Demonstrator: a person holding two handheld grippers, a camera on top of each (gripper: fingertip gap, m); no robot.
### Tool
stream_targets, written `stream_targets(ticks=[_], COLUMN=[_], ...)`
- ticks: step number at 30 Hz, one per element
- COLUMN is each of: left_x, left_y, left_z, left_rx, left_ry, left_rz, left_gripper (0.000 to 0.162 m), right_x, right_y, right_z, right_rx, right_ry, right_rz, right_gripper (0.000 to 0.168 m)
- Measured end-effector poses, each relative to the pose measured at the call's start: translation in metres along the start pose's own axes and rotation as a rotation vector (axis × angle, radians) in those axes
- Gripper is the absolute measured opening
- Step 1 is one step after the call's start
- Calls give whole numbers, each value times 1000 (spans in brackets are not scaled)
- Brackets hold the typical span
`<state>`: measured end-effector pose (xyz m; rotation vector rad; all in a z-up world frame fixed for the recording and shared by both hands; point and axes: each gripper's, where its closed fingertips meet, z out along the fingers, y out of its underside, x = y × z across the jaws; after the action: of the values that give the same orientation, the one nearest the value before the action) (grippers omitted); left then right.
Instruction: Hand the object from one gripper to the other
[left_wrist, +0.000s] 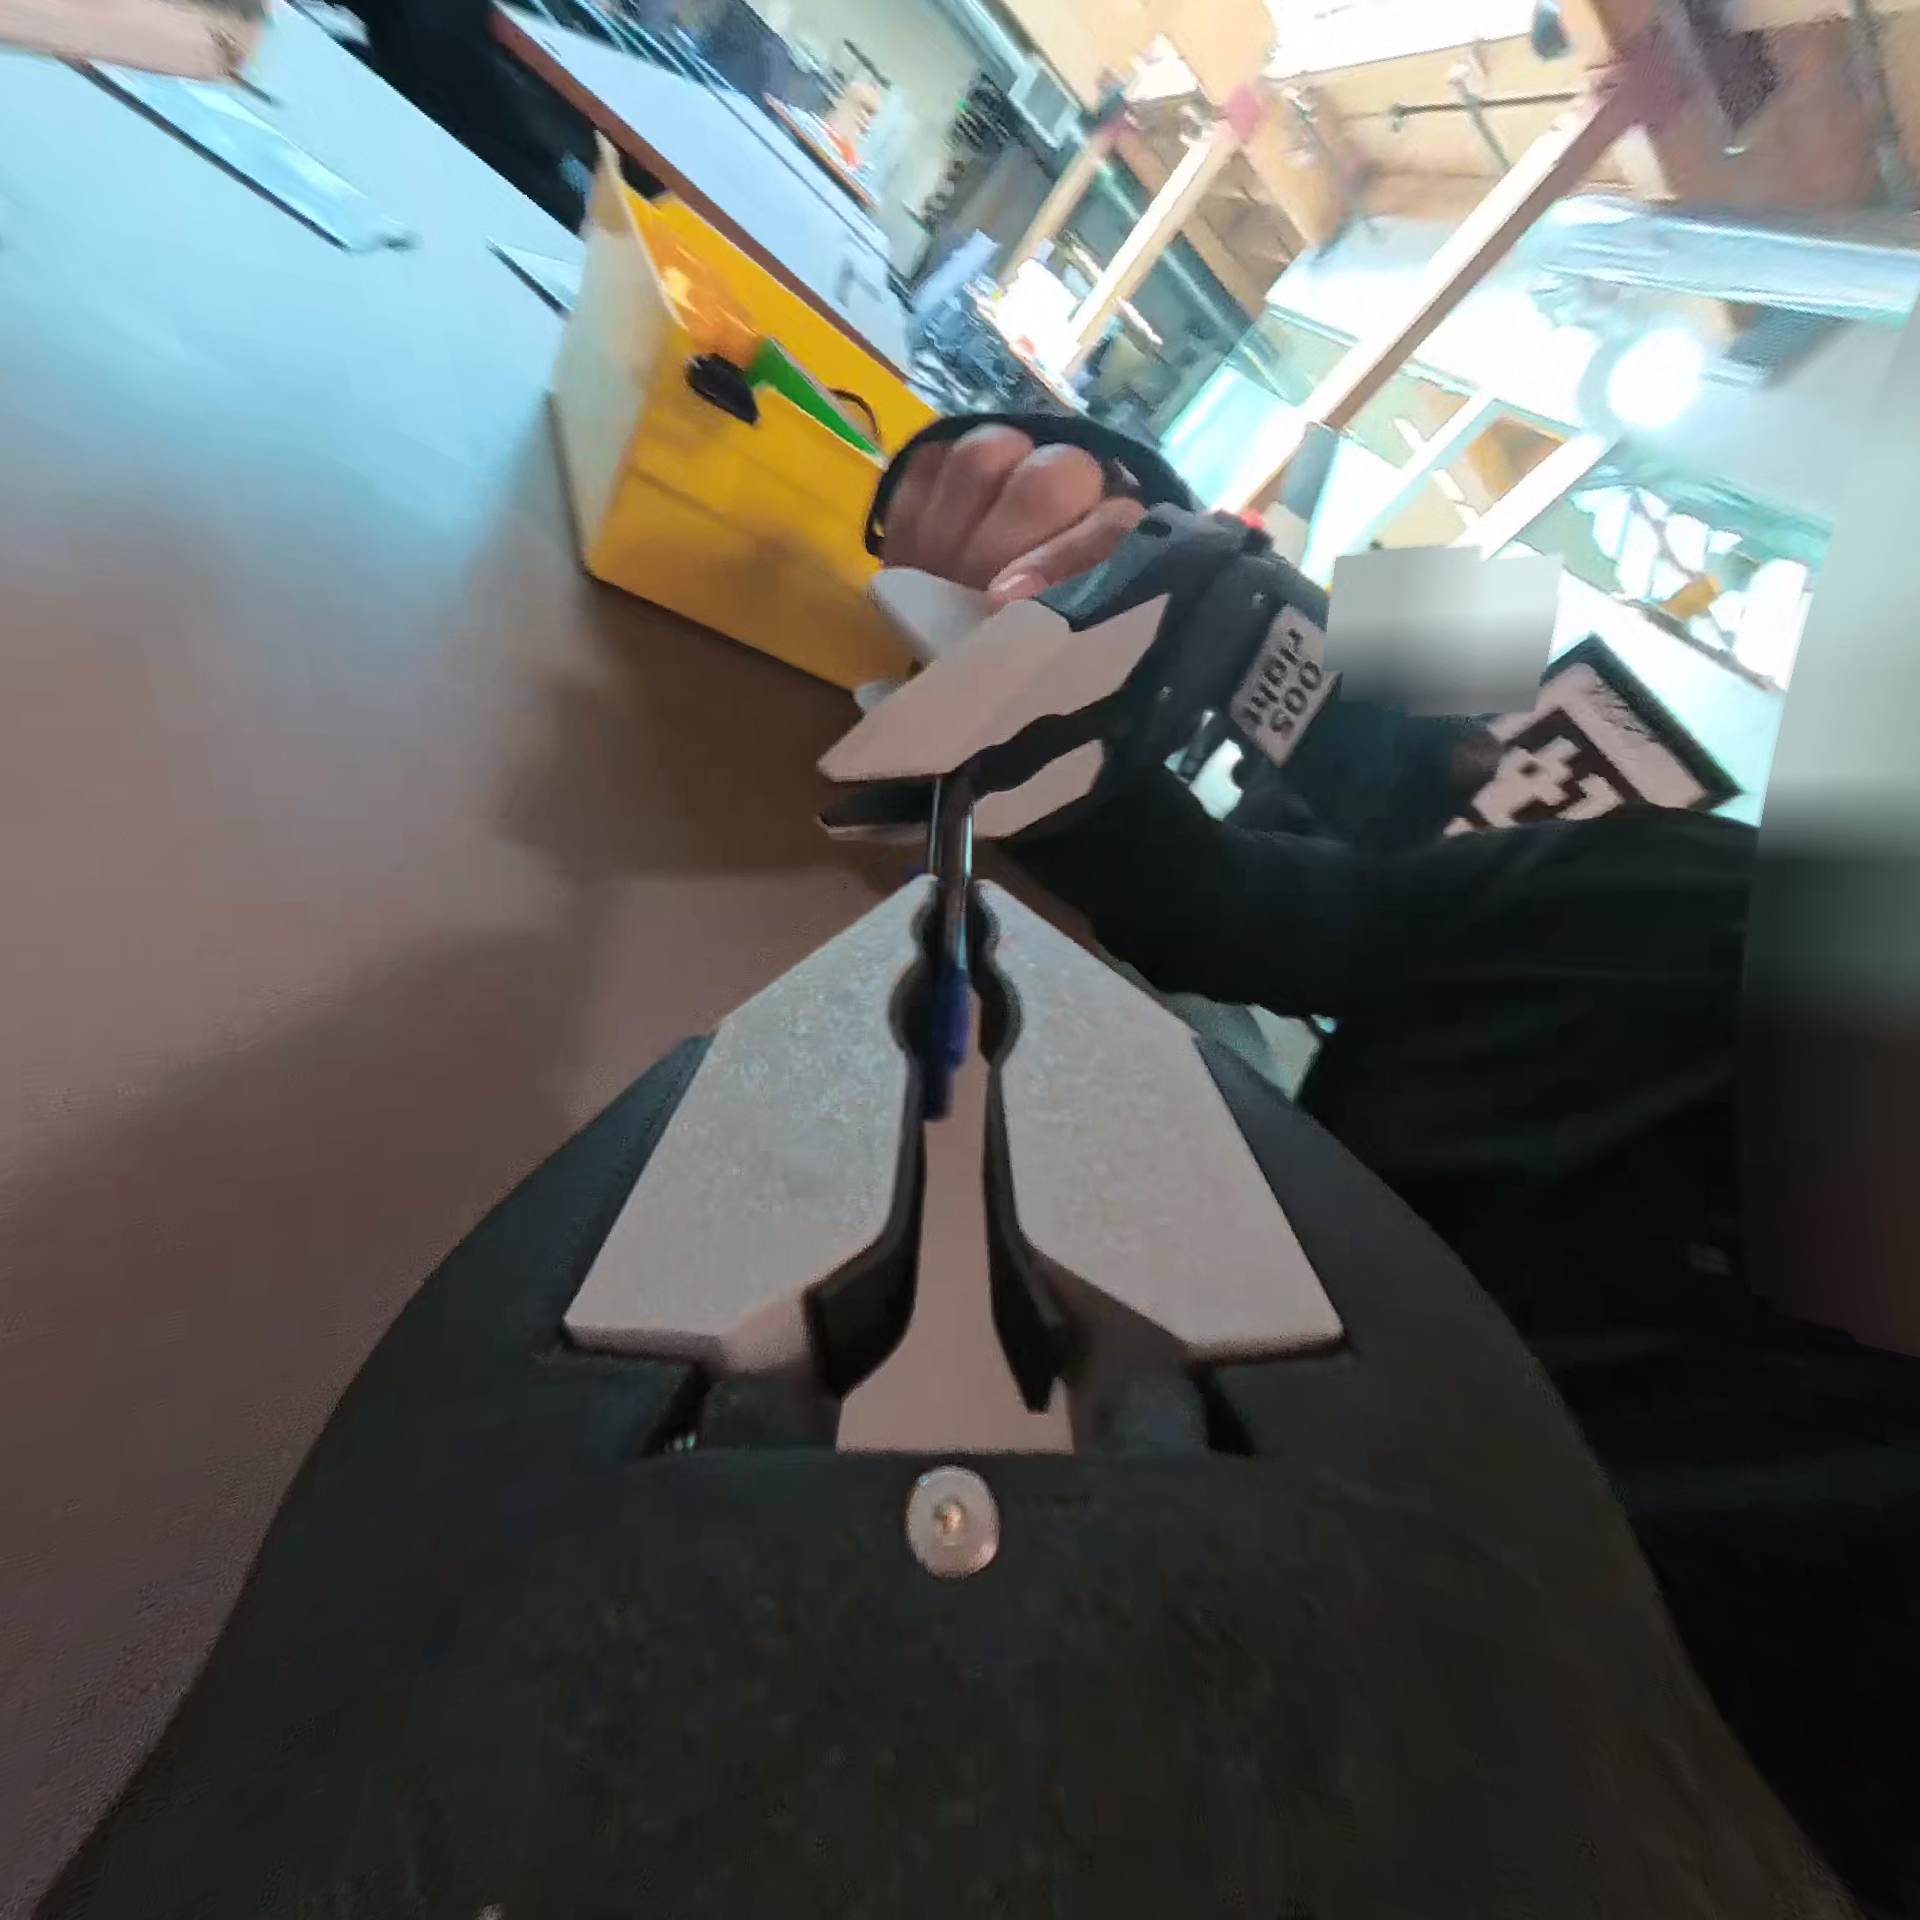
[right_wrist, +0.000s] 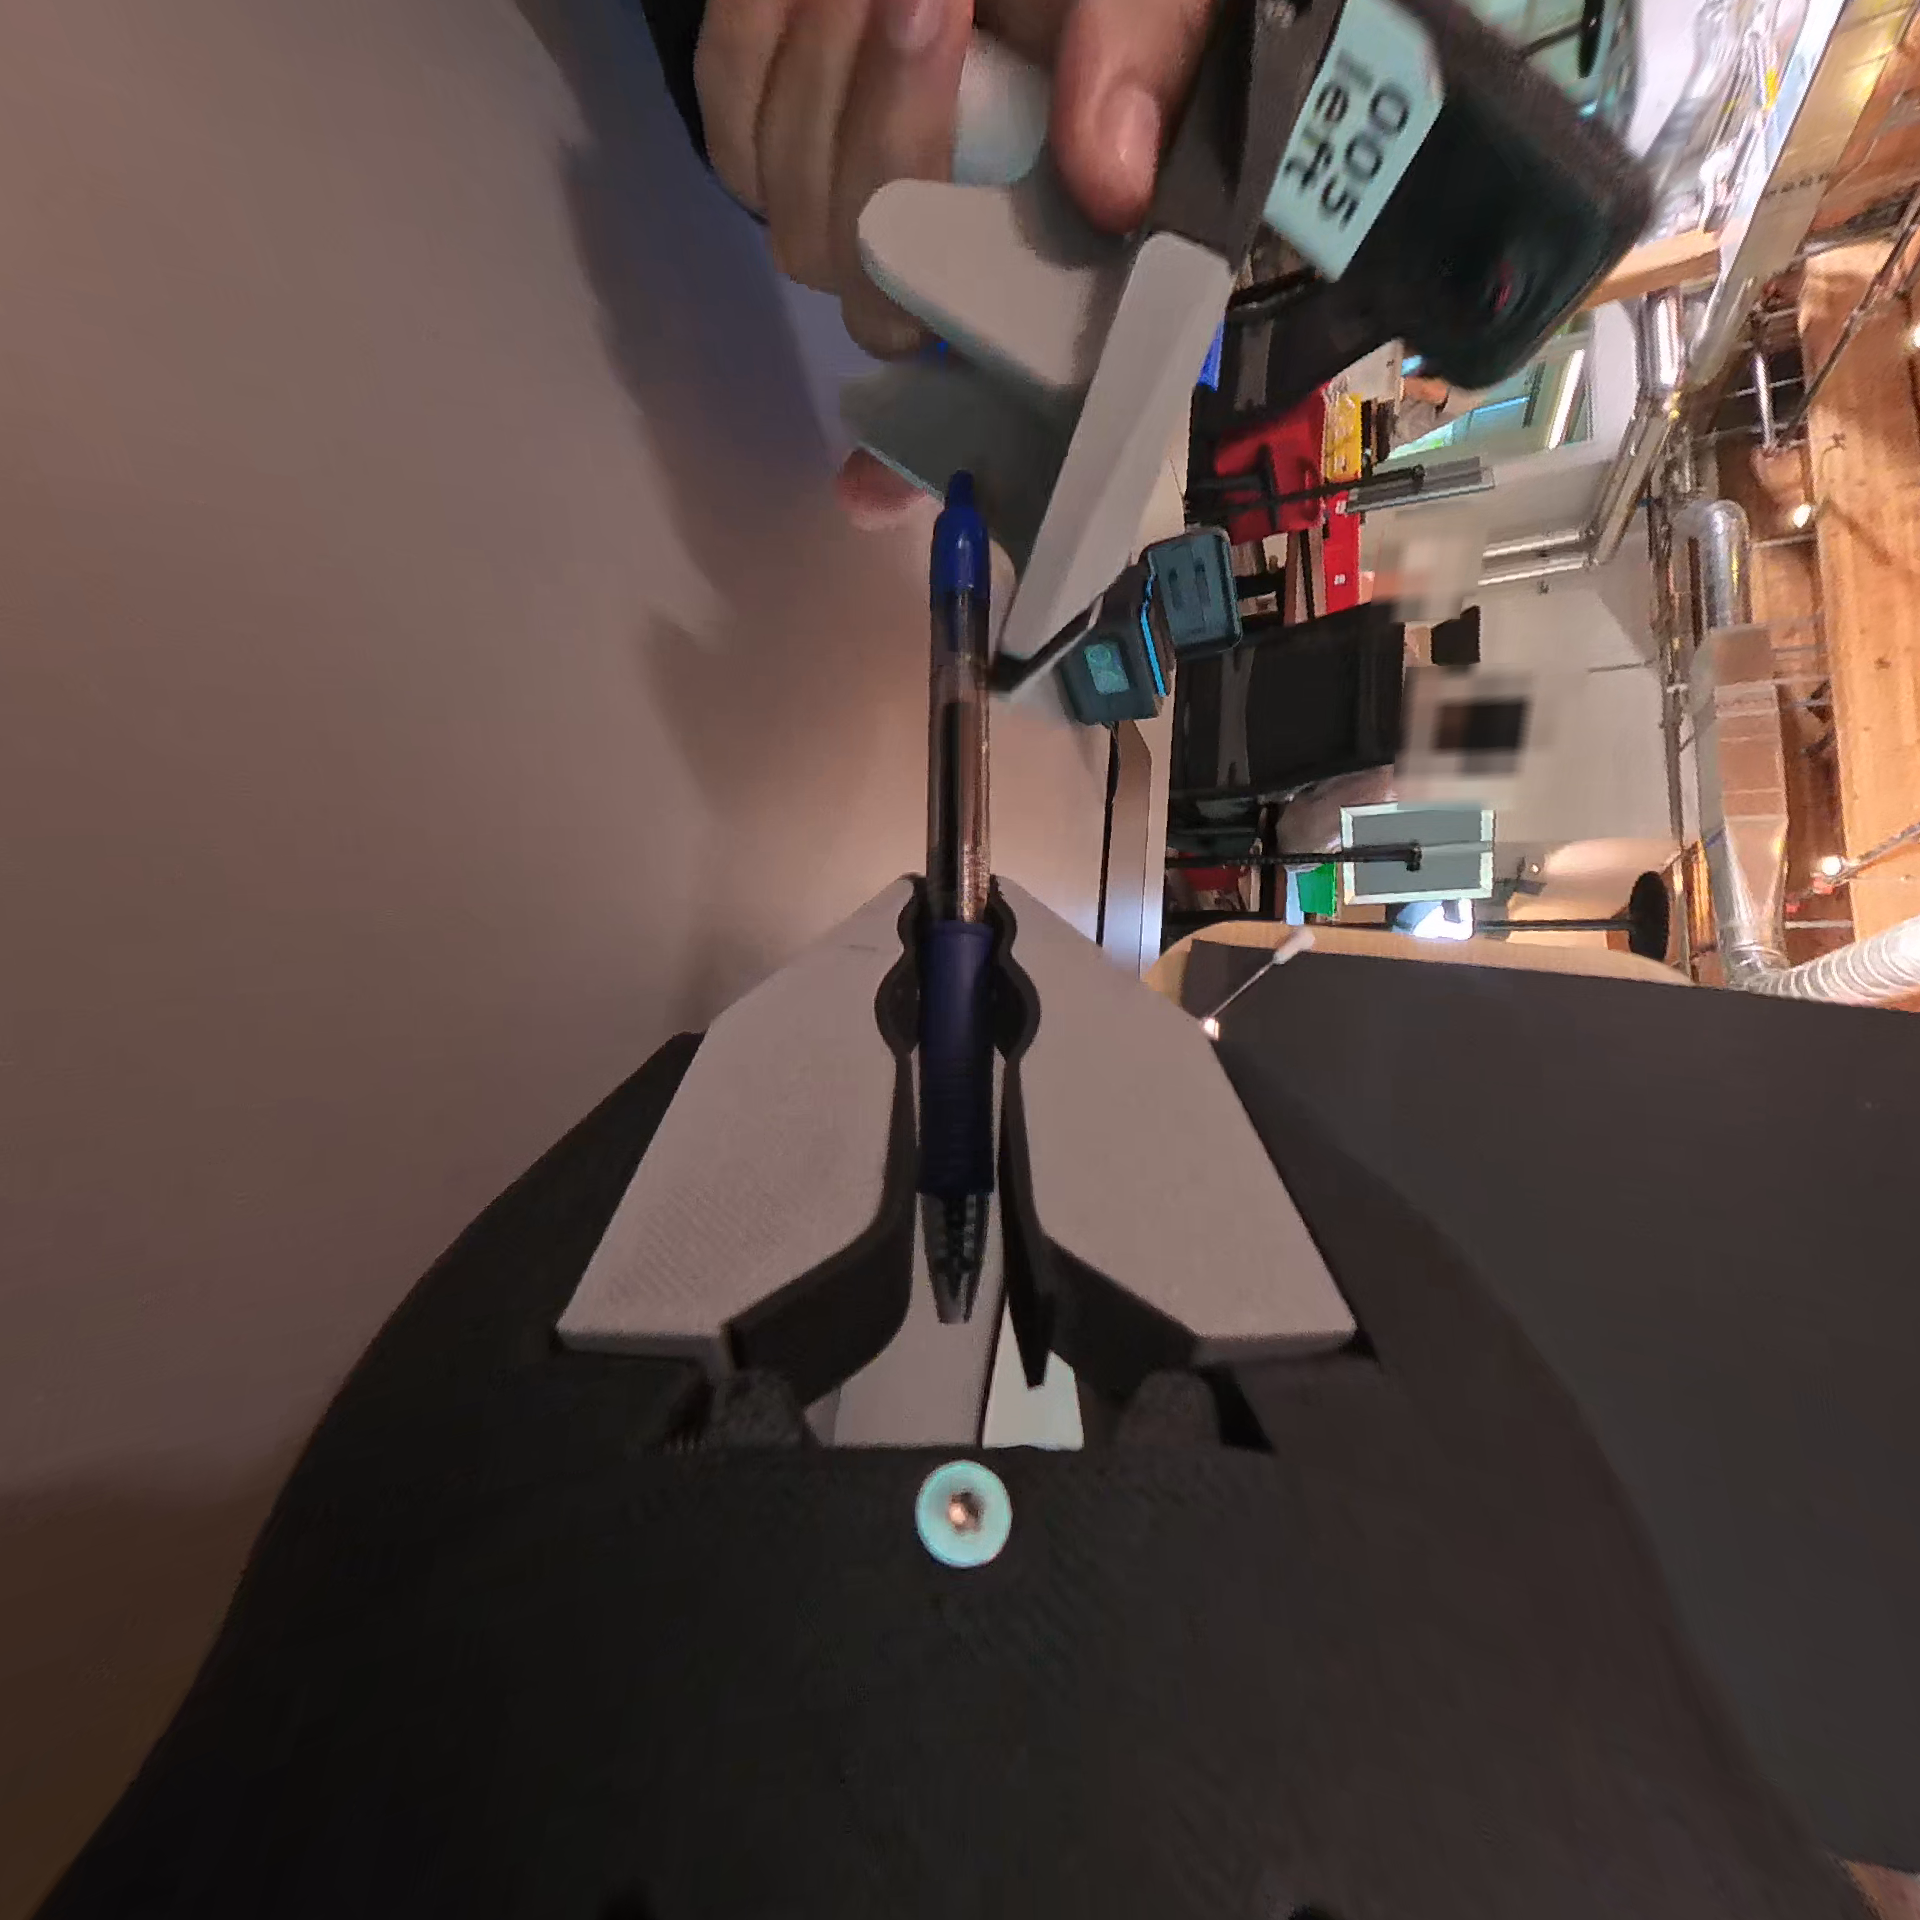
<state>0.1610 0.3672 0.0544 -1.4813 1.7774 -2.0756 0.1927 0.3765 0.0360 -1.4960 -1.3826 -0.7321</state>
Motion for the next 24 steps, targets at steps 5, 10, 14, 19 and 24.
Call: stream_targets(ticks=[5,10,14,19,24], left_x=[10,18,23,18,18], left_y=[16,21,24,32,31], left_z=[6,9,14,24,19], left_rx=[-70,-93,-100,-145,-152], left_ry=[103,159,209,205,172], left_rz=[-34,-39,-62,-83,-34], left_gripper=[0,0,0,0,0], right_x=[-3,-2,7,0,11], right_y=[-3,-1,6,8,15], right_z=[6,11,17,25,18], right_rx=[-12,-35,-116,-139,-151], right_ry=[33,89,189,185,229], right_rz=[-76,-147,-251,-302,-275], right_gripper=[7,8,7,8,10])
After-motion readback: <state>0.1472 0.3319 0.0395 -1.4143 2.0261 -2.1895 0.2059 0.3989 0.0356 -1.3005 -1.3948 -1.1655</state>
